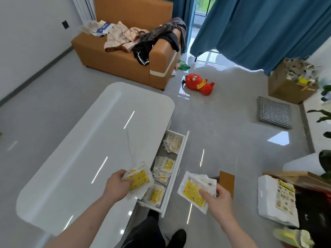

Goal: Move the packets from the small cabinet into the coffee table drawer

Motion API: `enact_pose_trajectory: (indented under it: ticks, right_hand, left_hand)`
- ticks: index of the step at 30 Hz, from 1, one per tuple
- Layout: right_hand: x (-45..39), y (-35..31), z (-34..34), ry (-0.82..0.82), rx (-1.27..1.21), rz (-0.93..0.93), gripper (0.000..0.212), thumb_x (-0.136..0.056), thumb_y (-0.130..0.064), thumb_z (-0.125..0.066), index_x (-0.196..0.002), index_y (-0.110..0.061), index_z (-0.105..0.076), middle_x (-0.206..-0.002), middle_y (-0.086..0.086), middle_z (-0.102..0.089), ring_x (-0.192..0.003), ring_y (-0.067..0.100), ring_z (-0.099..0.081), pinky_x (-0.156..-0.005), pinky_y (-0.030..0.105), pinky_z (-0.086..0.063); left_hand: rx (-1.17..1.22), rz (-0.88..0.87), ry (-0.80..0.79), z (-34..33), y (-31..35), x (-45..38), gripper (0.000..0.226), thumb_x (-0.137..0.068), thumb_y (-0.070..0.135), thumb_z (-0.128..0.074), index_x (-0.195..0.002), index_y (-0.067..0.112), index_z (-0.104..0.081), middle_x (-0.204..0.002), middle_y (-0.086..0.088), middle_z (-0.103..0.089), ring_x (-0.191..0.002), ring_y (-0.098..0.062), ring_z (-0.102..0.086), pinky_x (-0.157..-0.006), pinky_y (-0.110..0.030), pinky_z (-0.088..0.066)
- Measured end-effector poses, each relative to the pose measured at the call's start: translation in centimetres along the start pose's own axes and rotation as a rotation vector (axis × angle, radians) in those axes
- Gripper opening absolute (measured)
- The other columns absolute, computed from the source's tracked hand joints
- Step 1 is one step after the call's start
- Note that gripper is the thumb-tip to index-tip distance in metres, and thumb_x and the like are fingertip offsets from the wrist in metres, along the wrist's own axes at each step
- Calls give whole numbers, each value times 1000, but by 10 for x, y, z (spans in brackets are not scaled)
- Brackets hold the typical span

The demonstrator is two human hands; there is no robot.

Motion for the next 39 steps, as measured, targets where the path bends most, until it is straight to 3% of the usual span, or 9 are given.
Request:
enact_pose_trajectory:
  ticks: [7, 14, 18, 24, 28, 31, 33, 36, 39]
  right_hand:
    - [-87, 0, -29, 8, -8, -83, 25, -81, -13, -84, -102, -24, -76, -92, -5, -79, -85, 15, -75, -71, 32, -59]
    - [-210, 70, -72, 20, -9, -220, 28, -76, -11, -87, -99, -23, -78, -83, -7, -79, -87, 18, -73, -82, 37, -58]
    - [-271, 111, -91, -3, 21, -199, 25, -77, -10, -86, -96, -24, -78, -77, -10, -78, -82, 15, -74, -69, 30, -55]
    - [-335, 160, -114, -62, 35, -155, 23, -82, -17, -83, -95, -34, -74, -81, -14, -77, -78, 5, -73, -63, 24, -52]
    - [-353, 183, -121, -93, 59, -170, 20, -83, -25, -82, -97, -38, -74, -84, -22, -77, -80, 3, -74, -68, 28, -56]
    - [-358, 189, -124, -108, 56, -184, 22, -84, -23, -82, -97, -38, -72, -84, -21, -77, -75, -2, -73, -63, 21, -53]
    - [-359, 188, -126, -116, 55, -197, 23, -83, -21, -82, -97, -37, -72, -84, -19, -77, -77, 0, -72, -61, 20, -52]
    - [-362, 186, -127, -126, 55, -218, 25, -83, -21, -82, -100, -36, -73, -90, -16, -77, -84, 6, -73, -63, 23, -53]
    - [-366, 182, -127, -130, 51, -219, 25, -82, -21, -82, -102, -33, -73, -93, -15, -77, -86, 8, -73, -65, 25, -55]
  left_hand:
    - [15, 120, -116, -58, -4, -96, 5, -84, 18, -71, -88, 21, -69, -85, -1, -72, -81, -18, -68, -67, -28, -51]
    - [-66, 152, -182, -185, -37, -225, 9, -87, 25, -71, -94, 27, -65, -90, 4, -68, -82, -13, -64, -65, -24, -47]
    - [-100, 161, -181, -254, -60, -286, 11, -87, 26, -69, -98, 25, -65, -91, 5, -68, -83, -15, -65, -70, -26, -51]
    - [66, 223, -137, -326, -82, -357, 13, -92, 25, -69, -103, 22, -64, -95, 1, -69, -79, -13, -66, -61, -24, -50]
    - [139, 286, -134, -349, -103, -369, 22, -94, 26, -68, -114, 19, -64, -96, 3, -70, -80, -11, -66, -60, -22, -49]
    - [45, 351, -148, -351, -130, -361, 28, -94, 24, -67, -120, 15, -62, -102, -2, -67, -89, -20, -65, -73, -28, -52]
    - [-7, 376, -154, -348, -145, -351, 26, -95, 23, -66, -118, 15, -62, -100, -2, -68, -86, -19, -65, -67, -27, -52]
    - [-60, 309, -166, -346, -148, -339, 20, -96, 21, -65, -116, 18, -63, -93, 3, -67, -78, -9, -63, -57, -19, -44]
    - [-103, 189, -145, -344, -133, -339, 15, -97, 22, -64, -112, 21, -64, -99, 2, -68, -85, -12, -65, -68, -23, -52]
Point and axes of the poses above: each hand's wrist, its own x-axis away from the middle knuckle, its own z-axis out of the back of the hand, y = z × x, the point moved 7 cm from there along -x, towards the middle knuckle
